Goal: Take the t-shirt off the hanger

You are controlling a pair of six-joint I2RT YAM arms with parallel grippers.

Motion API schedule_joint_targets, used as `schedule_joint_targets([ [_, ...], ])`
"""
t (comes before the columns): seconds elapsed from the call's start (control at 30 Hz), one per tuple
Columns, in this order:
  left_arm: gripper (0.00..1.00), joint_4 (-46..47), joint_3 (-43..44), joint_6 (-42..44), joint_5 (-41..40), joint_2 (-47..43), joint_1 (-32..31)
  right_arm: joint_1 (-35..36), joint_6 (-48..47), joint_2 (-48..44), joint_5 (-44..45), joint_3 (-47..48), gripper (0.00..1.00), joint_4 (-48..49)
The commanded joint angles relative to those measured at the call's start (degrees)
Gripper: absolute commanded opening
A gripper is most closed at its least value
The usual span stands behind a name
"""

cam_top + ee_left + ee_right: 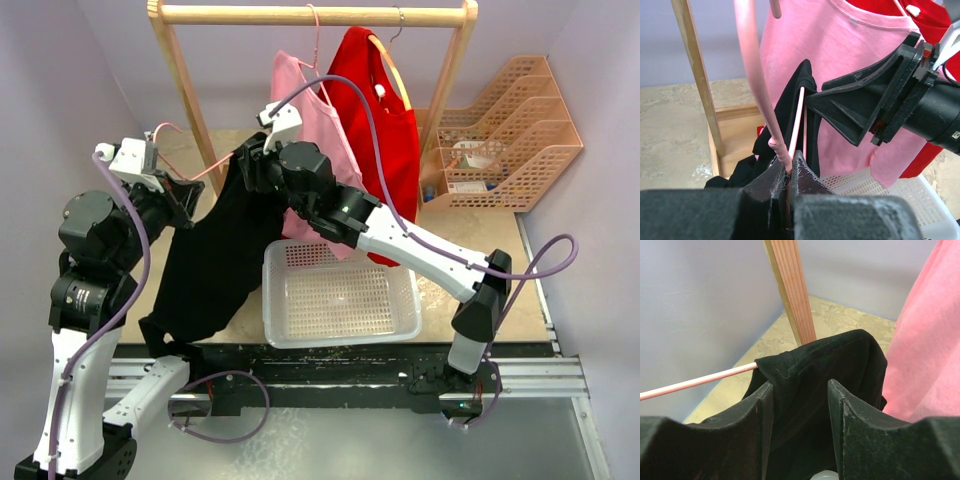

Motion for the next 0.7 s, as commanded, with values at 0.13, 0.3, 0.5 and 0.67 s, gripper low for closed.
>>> schedule_joint_targets([
  [0.13, 0.00, 3.65, 0.55, -0.85, 1.59, -1.44, 0.19, 0.14, -1.27, 1.57, 1.73, 3.94, 0.23, -1.23],
  [0.3, 0.00, 2.04, -0.41, -0.29, 1.32, -2.05, 0.19, 0.11, -3.57, 1.60, 4.44, 5.02, 0.00, -1.22],
  [0.5, 0.00, -1.87, -1.96, 0.69, 1.43, -2.56, 0.19, -0.72, -7.70, 0.35, 12.08, 6.77, 0.00, -1.23],
  [0.67, 0.00, -4.65, -3.76, 0.73, 3.77, -3.90, 0.24, -6.59, -4.86, 1.06, 12.57, 11.07, 0.00, -6.61],
])
